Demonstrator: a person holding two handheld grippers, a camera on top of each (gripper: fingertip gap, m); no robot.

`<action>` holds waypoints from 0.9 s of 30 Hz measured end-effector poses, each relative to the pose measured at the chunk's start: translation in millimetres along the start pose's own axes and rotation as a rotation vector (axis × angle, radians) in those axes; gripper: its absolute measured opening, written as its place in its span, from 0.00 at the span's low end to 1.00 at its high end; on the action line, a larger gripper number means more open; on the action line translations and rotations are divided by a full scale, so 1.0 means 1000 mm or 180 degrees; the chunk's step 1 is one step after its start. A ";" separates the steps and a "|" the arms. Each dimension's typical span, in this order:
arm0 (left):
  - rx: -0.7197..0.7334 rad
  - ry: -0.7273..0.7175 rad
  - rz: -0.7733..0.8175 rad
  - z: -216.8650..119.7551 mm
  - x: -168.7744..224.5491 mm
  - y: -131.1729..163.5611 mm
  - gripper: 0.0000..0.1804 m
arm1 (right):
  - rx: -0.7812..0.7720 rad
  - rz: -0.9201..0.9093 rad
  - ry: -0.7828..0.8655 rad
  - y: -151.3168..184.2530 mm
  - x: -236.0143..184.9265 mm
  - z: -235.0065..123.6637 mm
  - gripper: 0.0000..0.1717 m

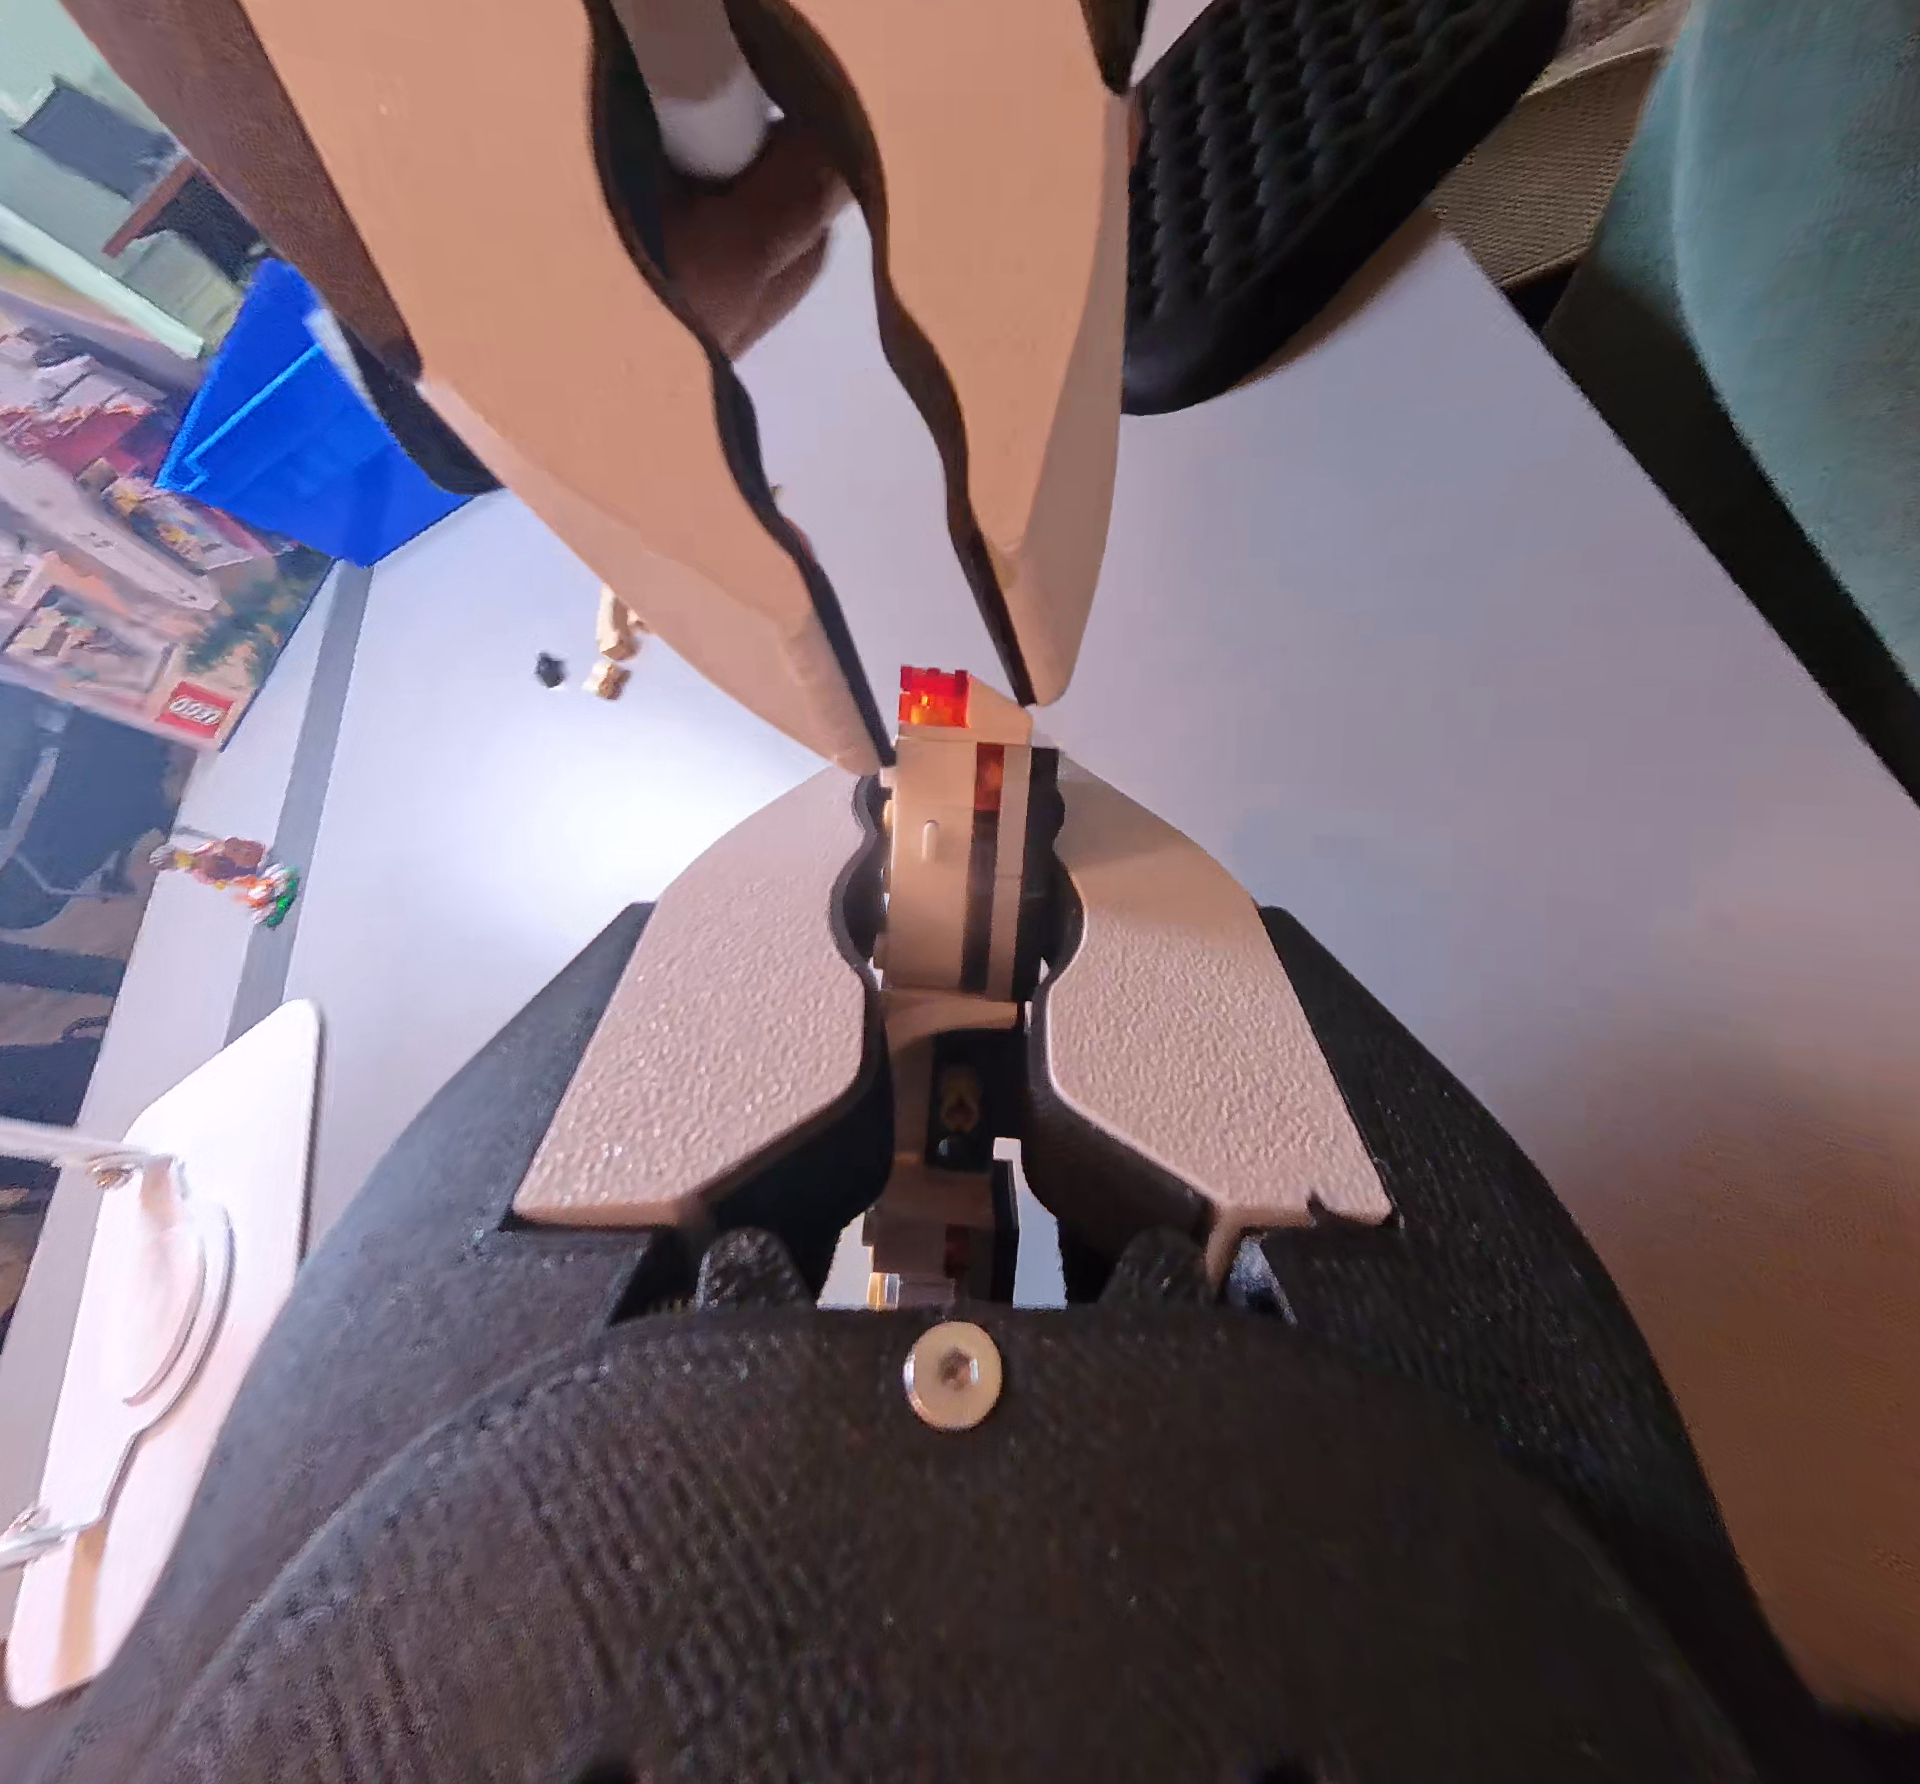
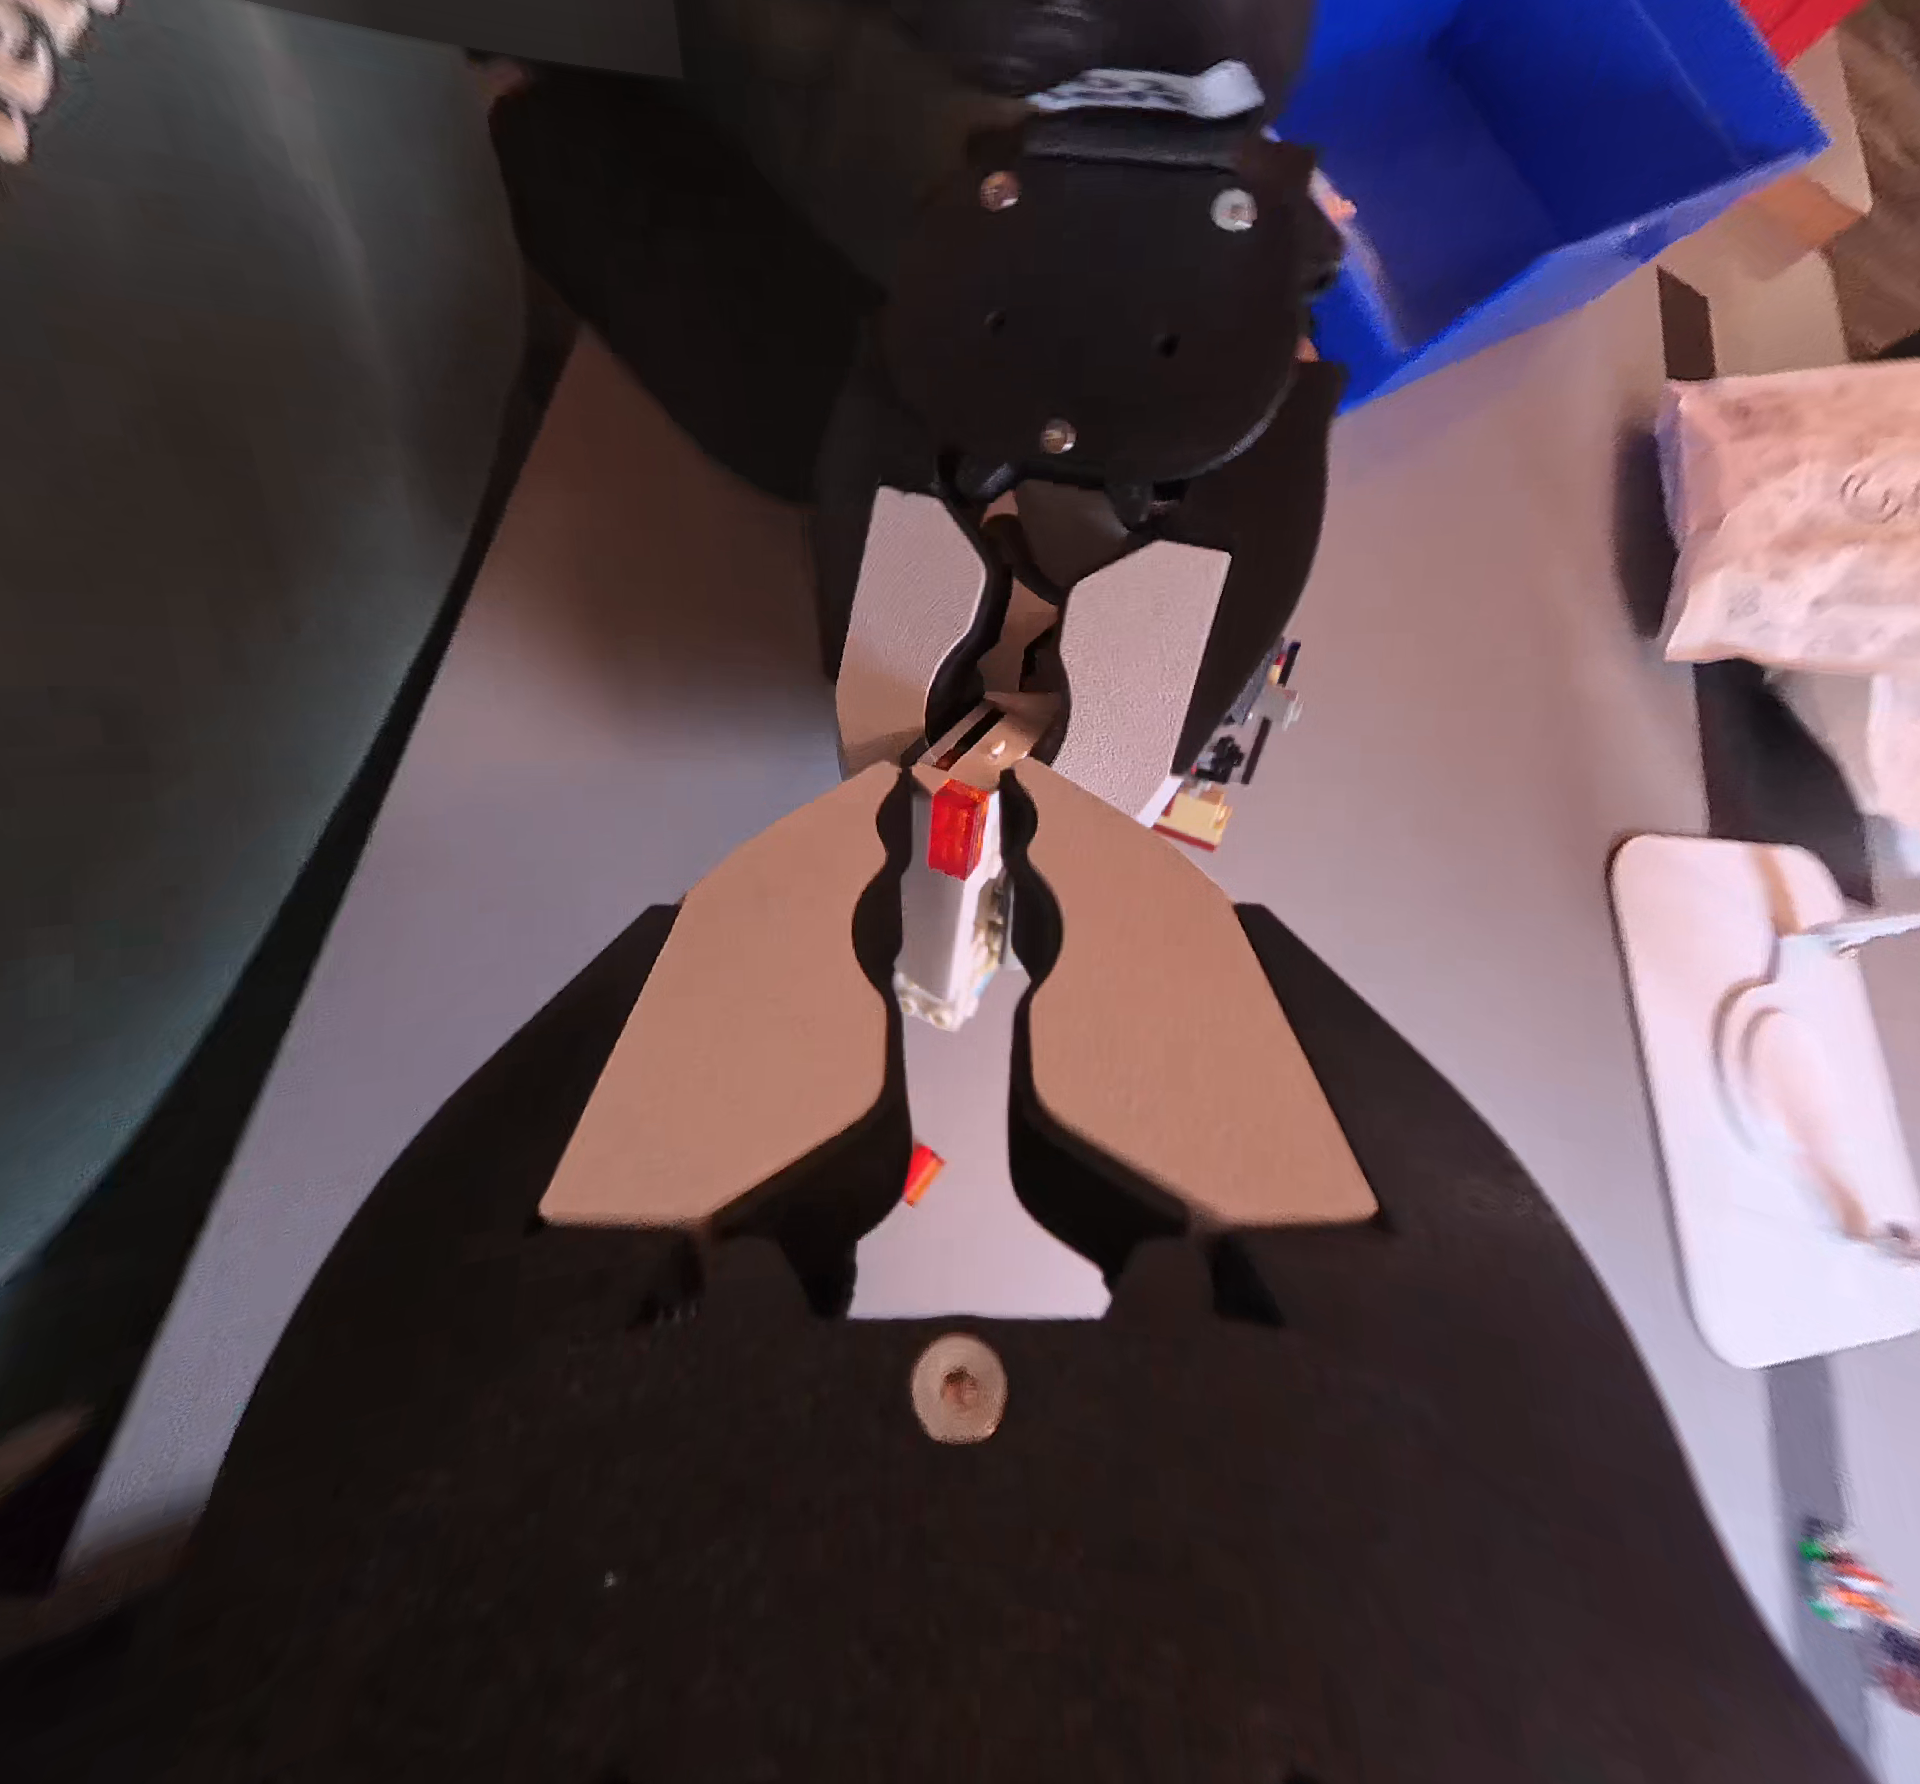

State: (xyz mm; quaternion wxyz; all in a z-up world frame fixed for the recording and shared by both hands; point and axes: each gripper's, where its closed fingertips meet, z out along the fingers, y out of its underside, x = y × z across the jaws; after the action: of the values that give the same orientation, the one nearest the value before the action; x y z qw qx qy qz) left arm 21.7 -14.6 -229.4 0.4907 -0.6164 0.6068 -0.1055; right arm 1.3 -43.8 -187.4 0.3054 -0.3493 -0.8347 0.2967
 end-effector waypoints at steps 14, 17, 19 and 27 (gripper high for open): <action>0.0225 0.2286 -0.0567 -0.028 0.025 -0.014 0.14 | -0.0365 -0.1175 -0.0027 -0.002 0.005 -0.008 0.14; 0.0184 0.2469 -0.0638 -0.028 0.026 -0.014 0.14 | -0.0461 -0.1294 0.0021 0.001 0.006 -0.010 0.14; 0.0180 0.2532 -0.0658 -0.028 0.026 -0.016 0.14 | -0.0494 -0.1308 0.0027 0.001 0.006 -0.012 0.14; 0.0073 0.2607 -0.0687 -0.023 0.026 -0.016 0.14 | -0.0488 -0.1241 0.0013 -0.003 0.007 -0.017 0.13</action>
State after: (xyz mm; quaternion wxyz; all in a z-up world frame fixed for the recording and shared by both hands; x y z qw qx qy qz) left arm 21.6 -50.8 -218.3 0.2020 -0.5780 0.6824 -0.3993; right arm 8.3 -34.9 -172.7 0.3313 -0.2040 -0.9060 0.1669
